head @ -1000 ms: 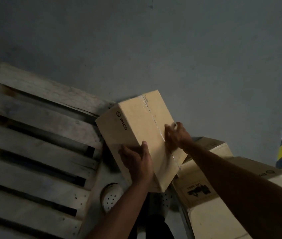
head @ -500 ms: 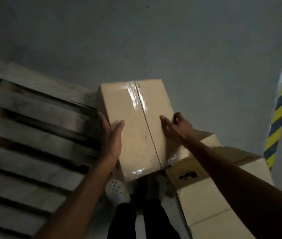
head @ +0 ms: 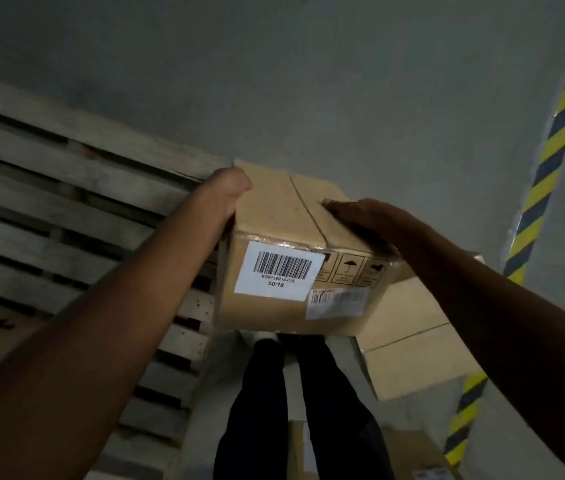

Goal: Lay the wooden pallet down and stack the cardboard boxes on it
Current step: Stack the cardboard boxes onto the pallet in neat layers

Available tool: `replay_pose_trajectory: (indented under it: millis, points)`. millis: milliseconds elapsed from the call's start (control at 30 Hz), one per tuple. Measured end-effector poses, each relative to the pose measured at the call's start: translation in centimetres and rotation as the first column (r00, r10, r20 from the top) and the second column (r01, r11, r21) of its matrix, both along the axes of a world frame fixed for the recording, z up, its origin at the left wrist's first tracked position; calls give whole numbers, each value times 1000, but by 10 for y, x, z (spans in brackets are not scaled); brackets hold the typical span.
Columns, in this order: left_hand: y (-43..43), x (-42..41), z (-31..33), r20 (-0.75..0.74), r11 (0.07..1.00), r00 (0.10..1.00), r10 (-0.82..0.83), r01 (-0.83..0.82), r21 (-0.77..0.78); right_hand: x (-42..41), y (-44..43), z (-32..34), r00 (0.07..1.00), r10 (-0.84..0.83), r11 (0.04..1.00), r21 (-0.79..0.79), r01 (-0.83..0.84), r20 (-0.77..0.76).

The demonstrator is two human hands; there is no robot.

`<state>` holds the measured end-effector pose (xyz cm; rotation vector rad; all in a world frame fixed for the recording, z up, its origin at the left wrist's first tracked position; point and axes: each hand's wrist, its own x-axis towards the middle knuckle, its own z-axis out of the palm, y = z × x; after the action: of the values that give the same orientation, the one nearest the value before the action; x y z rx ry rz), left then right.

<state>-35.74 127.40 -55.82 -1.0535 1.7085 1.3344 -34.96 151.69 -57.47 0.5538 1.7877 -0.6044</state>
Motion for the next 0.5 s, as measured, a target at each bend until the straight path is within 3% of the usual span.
replay_pose_trajectory:
  millis: [100, 200, 367, 433, 500]
  points:
    - [1, 8, 13, 17, 995, 995, -95, 95, 12, 11, 4, 9, 990, 0, 999, -43, 6, 138]
    - [4, 12, 15, 0, 992, 992, 123, -123, 26, 20, 0, 14, 995, -69, 997, -18, 71, 78]
    - [-1, 22, 38, -18, 900, 906, 424, -419, 120, 37, -8, 38, 936, 30, 985, 167, 31, -350]
    - [-6, 24, 46, -4, 855, 865, 501, -494, 159, 49, -11, 59, 821, -19, 984, 135, 116, -570]
    - [-13, 35, 51, 43, 822, 844, 535, -531, 204, 76, -15, 75, 612, -149, 972, -1, 235, -777]
